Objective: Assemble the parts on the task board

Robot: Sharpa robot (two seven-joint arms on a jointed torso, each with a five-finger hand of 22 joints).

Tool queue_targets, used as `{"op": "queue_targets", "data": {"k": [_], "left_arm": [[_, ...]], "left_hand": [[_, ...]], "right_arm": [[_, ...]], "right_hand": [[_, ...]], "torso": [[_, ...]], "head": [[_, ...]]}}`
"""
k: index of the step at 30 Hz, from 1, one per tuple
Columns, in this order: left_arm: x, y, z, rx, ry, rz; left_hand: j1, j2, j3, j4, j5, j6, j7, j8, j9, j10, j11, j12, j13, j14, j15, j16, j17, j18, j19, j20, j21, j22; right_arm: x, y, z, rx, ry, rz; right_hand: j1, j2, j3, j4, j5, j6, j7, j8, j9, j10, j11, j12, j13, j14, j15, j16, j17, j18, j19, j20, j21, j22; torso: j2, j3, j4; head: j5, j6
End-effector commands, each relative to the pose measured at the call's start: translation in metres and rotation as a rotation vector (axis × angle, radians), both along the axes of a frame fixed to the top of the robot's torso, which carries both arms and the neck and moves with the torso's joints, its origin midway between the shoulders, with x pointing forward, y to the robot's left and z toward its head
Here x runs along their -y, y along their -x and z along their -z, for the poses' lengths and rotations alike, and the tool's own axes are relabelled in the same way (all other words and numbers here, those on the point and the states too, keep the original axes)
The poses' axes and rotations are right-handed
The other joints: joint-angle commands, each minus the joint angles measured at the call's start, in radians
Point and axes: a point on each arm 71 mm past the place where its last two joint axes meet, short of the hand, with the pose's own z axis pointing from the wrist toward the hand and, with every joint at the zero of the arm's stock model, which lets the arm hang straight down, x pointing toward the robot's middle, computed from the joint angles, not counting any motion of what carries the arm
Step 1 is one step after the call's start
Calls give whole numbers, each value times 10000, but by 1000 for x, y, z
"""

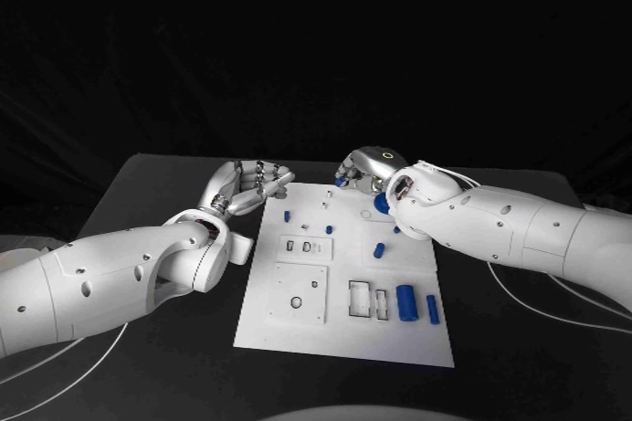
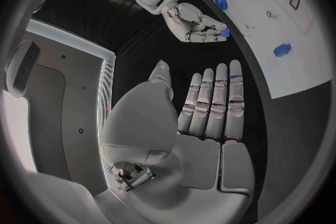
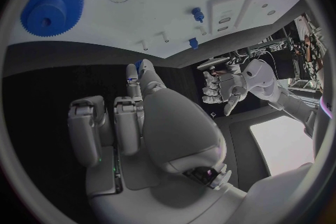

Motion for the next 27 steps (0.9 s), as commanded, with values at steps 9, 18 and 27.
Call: {"op": "queue_targets", "data": {"k": [9, 18, 27], "left_arm": [[3, 0, -8, 249, 42, 115], [3, 0, -9, 275, 40, 105], [2, 0, -9, 301, 27, 59]], "left_hand": [[15, 104, -70, 17, 44, 90, 4, -43, 17, 26, 8, -29, 13, -84, 10, -44, 13, 102, -100, 6, -25, -14], [15, 104, -70, 17, 44, 90, 4, -43, 17, 26, 8, -29, 13, -84, 10, -44, 13, 102, -100, 6, -25, -14], [16, 112, -78, 18, 48, 92, 4, -50, 17, 26, 9, -29, 14, -93, 12, -47, 17, 103, -107, 9, -28, -16]], "right_arm": [[-6, -8, 2, 91, 724, -174], [-4, -9, 3, 21, 880, -144], [-9, -7, 4, -198, 864, -258]], "right_hand": [[-7, -101, 63, 41, 42, 303, -119, -1, 139, -40, 51, -122, -9, 1060, 58, 41, 2630, -67, 1064, 22, 45, 2634], [-15, -107, 66, 54, 43, 294, -121, -13, 135, -50, 52, -138, -9, 1060, 57, 41, 2630, -67, 1064, 23, 45, 2634], [-51, -121, 63, 94, 39, 285, -121, -32, 130, -55, 54, -155, -6, 1060, 55, 41, 2630, -67, 1064, 24, 45, 2634]], "torso": [[215, -85, 203], [245, -126, 272], [231, -121, 244]], "head": [[-22, 24], [-36, -26], [-7, -121]]}}
